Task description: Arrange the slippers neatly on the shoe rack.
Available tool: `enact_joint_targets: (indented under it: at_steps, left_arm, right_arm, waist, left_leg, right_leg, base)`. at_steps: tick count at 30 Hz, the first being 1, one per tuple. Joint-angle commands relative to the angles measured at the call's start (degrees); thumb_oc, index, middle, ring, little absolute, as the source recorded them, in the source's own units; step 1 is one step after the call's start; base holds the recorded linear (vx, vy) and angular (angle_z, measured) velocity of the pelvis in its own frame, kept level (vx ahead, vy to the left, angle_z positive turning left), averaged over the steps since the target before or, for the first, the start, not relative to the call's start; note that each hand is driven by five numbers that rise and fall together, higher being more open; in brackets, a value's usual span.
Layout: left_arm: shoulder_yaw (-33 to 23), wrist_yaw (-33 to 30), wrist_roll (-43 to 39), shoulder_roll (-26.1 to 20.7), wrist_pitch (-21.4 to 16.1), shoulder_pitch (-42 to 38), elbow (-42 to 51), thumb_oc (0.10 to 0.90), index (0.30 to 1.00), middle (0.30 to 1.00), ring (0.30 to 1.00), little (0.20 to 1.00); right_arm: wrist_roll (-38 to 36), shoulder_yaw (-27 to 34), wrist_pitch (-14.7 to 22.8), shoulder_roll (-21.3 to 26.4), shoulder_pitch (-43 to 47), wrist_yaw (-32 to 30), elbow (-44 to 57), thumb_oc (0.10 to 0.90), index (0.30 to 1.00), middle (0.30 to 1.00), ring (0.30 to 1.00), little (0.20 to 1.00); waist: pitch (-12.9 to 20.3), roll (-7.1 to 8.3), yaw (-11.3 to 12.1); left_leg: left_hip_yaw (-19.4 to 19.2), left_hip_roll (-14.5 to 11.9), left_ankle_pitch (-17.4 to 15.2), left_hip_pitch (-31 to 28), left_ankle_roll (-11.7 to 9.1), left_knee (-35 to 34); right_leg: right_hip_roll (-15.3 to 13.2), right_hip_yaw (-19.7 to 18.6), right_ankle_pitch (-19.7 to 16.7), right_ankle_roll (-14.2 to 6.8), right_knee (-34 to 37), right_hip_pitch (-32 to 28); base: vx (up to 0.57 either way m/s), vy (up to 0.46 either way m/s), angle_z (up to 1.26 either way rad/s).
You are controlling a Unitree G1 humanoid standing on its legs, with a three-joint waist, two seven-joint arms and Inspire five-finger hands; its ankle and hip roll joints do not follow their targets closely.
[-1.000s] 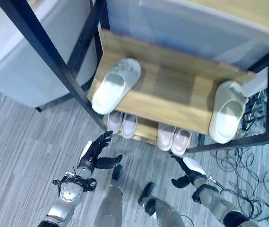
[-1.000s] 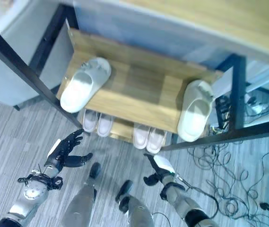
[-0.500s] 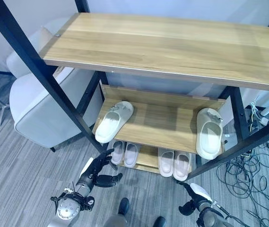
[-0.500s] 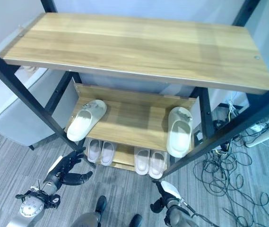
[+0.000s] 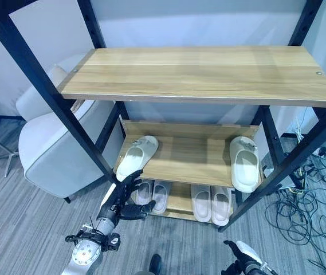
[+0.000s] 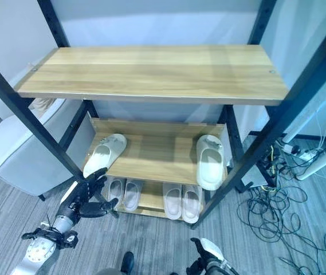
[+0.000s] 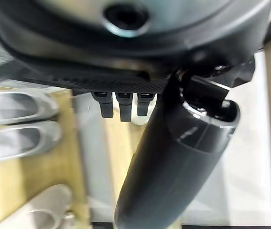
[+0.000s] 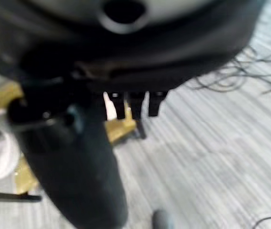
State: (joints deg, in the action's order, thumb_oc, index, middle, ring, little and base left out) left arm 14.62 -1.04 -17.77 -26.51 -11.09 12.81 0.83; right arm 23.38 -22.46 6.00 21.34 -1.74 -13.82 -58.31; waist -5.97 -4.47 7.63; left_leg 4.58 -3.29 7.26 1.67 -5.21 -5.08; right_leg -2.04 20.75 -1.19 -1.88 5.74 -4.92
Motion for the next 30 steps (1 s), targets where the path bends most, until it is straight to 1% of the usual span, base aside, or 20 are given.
enact_joint_targets:
  at_steps: [1, 6, 9, 13, 18, 21, 23, 29, 30]
  left_arm:
    - [-3.7, -4.5, 5.2, -0.8, -6.3, -6.7, 6.6, 0.8, 0.9, 0.9, 0.9, 0.9]
    - [-4.8, -8.5, 10.6, -1.9, -6.7, -10.0, 6.9, 0.8, 0.9, 0.9, 0.9, 0.9]
    - [-5.3, -11.3, 16.9, -3.5, -6.6, -12.4, 5.6, 0.8, 0.9, 0.9, 0.9, 0.9]
    - [-6.1, -14.6, 23.1, -5.7, -5.9, -15.2, 4.0, 0.8, 0.9, 0.9, 0.9, 0.9]
    - [-6.4, -16.0, 27.5, -7.7, -5.1, -17.9, 1.3, 0.8, 0.9, 0.9, 0.9, 0.9]
    - [-5.7, -16.8, 31.8, -8.9, -4.1, -21.0, -2.8, 0.8, 0.9, 0.9, 0.9, 0.9]
    - [-5.5, -17.3, 32.8, -9.2, -4.0, -22.0, -3.7, 0.8, 0.9, 0.9, 0.9, 0.9]
    - [-4.2, -21.0, 42.2, -14.3, -1.6, -27.4, -8.3, 0.8, 0.9, 0.9, 0.9, 0.9]
    - [-4.1, -21.1, 42.3, -14.3, -1.7, -27.5, -8.4, 0.8, 0.9, 0.9, 0.9, 0.9]
  right_arm:
    - [-1.4, 0.6, 1.3, 0.4, 2.3, -1.4, 0.6, 0.8, 0.9, 0.9, 0.9, 0.9]
    - [-1.7, 0.4, 1.4, 0.1, 2.1, -1.4, 0.2, 0.8, 0.9, 0.9, 0.9, 0.9]
    - [-1.8, 0.2, 1.6, -0.1, 2.0, -1.2, 0.0, 0.8, 0.9, 0.9, 0.9, 0.9]
    - [-1.5, -0.2, 1.6, 0.0, 1.7, -0.9, -0.2, 0.8, 0.9, 0.9, 0.9, 0.9]
    - [-1.5, -0.3, 1.6, 0.2, 1.5, -0.5, -0.1, 0.8, 0.9, 0.9, 0.9, 0.9]
    - [-1.3, -0.6, 1.6, 0.5, 1.4, 0.0, -0.2, 0.8, 0.9, 0.9, 0.9, 0.9]
    - [-1.3, -0.5, 1.6, 0.5, 1.5, 0.1, -0.4, 0.8, 0.9, 0.9, 0.9, 0.9]
    - [-1.8, -0.6, 1.6, 1.2, 2.2, -0.1, -0.4, 0.8, 0.9, 0.9, 0.9, 0.9]
    - [-1.9, -0.6, 1.6, 1.1, 2.3, -0.1, -0.4, 0.8, 0.9, 0.9, 0.9, 0.9]
  waist:
    - [1.9, 2.05, -0.4]
    - [2.2, 2.08, -1.1]
    - [2.3, 2.1, -1.6]
    - [2.5, 2.2, -2.0]
    - [2.5, 2.38, -2.6]
    - [2.3, 2.45, -3.4]
    - [2.3, 2.47, -3.5]
    - [1.2, 2.52, -4.5]
    - [1.2, 2.57, -4.5]
  left_leg:
    - [-1.4, 0.4, -2.6, 0.9, -2.1, 0.1]
    - [-1.8, 0.4, -3.2, 0.7, -2.1, 0.1]
    - [-2.2, 0.4, -3.6, 0.6, -2.1, 0.1]
    - [-2.4, 0.5, -4.0, 0.6, -2.0, 0.1]
    - [-2.7, 0.5, -4.2, 0.9, -1.9, 0.1]
    - [-3.2, 0.7, -4.2, 1.4, -1.9, 0.1]
    - [-3.2, 0.8, -4.2, 1.6, -1.9, 0.1]
    - [-3.7, 0.7, -4.4, 3.7, -1.6, 0.1]
    - [-3.7, 0.7, -4.4, 3.8, -1.6, 0.1]
  right_leg:
    - [-2.3, -0.9, 5.6, -3.4, -0.7, 0.8]
    - [-2.6, -1.0, 5.3, -3.6, -0.7, 0.7]
    - [-2.8, -1.2, 5.2, -3.8, -0.7, 0.8]
    - [-3.0, -1.5, 5.0, -4.1, -0.7, 1.1]
    - [-3.2, -1.8, 4.6, -4.3, -0.7, 1.6]
    - [-3.4, -1.8, 4.3, -4.4, -0.7, 2.1]
    - [-3.5, -1.7, 4.3, -4.4, -0.7, 2.3]
    - [-3.8, -2.7, 3.2, -4.8, -0.7, 5.3]
    - [-3.8, -2.8, 3.2, -4.8, -0.7, 5.4]
  base:
    - [0.04, 0.009, -0.14]
    - [0.02, 0.007, -0.04]
    - [0.0, 0.0, 0.0]
    - [0.03, 0.024, -0.01]
    - [0.0, 0.0, 0.0]
    - [0.02, 0.021, -0.04]
    - [0.0, 0.0, 0.0]
    - [-0.02, 0.01, -0.09]
    - [-0.03, 0.007, -0.1]
